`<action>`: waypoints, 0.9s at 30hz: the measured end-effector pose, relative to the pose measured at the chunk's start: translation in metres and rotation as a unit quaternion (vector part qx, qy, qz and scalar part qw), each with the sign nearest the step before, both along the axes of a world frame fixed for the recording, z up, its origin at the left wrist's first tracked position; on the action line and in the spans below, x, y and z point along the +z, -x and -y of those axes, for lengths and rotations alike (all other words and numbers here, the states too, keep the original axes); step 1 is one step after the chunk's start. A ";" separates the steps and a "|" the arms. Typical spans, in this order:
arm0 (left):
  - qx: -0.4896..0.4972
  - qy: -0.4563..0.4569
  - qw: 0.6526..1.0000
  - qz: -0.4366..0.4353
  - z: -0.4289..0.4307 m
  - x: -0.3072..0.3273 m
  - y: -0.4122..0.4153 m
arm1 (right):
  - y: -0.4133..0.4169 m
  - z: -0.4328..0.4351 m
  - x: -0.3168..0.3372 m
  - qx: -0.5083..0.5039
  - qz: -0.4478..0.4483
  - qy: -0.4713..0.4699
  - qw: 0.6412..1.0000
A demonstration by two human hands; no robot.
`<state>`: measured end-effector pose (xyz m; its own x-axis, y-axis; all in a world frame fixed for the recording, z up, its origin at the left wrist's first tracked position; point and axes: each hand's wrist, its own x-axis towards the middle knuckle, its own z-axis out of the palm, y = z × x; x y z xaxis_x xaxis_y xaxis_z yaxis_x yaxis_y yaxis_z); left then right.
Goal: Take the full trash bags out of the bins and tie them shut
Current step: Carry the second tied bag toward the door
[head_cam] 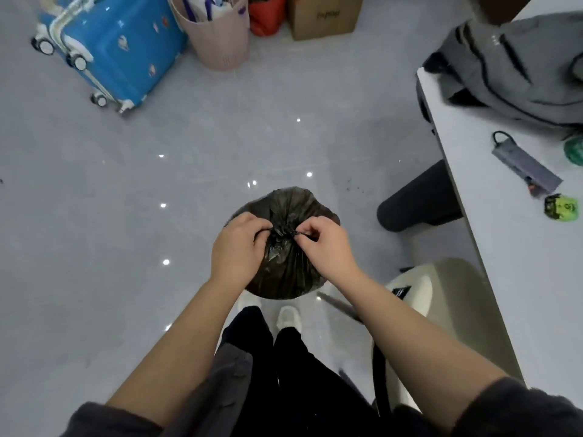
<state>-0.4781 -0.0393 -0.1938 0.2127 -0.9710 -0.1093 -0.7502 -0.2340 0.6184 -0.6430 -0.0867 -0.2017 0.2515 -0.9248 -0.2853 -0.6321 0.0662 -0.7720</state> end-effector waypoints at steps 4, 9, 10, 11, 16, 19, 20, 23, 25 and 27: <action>-0.006 0.007 1.000 -0.006 0.104 0.000 -0.033 | -0.034 0.099 0.004 -0.026 -0.008 0.014 1.000; -0.072 -0.002 0.997 -0.010 0.223 -0.004 -0.066 | -0.061 0.206 0.003 -0.075 -0.012 0.007 0.997; -0.088 -0.008 0.996 -0.005 0.250 -0.004 -0.071 | -0.065 0.228 0.004 -0.090 -0.012 0.002 0.996; -0.100 -0.012 0.995 0.002 0.274 -0.002 -0.075 | -0.068 0.248 0.006 -0.102 -0.013 -0.003 0.995; -0.129 0.005 0.992 0.009 0.399 0.004 -0.073 | -0.067 0.361 0.010 -0.149 -0.010 0.011 0.989; -0.133 0.006 0.991 0.011 0.471 -0.003 -0.058 | -0.053 0.429 0.002 -0.158 -0.011 0.016 0.987; -0.130 0.007 0.991 0.006 0.495 -0.006 -0.051 | -0.047 0.452 -0.002 -0.156 -0.010 0.017 0.987; -0.124 0.009 0.992 0.002 0.561 -0.009 -0.030 | -0.025 0.518 -0.006 -0.146 -0.013 0.012 0.989; -0.129 0.013 0.991 0.005 0.599 -0.005 -0.013 | -0.008 0.558 -0.001 -0.144 -0.022 0.006 0.989; -0.132 0.022 0.991 0.002 0.639 0.001 0.005 | 0.009 0.598 0.005 -0.149 -0.021 0.003 0.989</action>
